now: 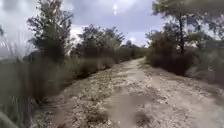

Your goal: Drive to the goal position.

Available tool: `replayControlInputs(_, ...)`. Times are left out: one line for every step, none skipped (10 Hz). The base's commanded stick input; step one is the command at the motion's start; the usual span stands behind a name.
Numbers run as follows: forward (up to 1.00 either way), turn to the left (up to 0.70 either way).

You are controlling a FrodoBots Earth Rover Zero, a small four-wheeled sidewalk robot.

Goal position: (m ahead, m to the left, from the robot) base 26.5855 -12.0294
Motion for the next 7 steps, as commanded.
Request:
replayControlInputs(0.85,-0.33)
replayControlInputs(0.85,-0.23)
replayControlInputs(0.85,-0.05)
replayControlInputs(0.85,0.0)
replayControlInputs(0.85,0.0)
replayControlInputs(0.85,0.0)
replayControlInputs(0.85,0.0)
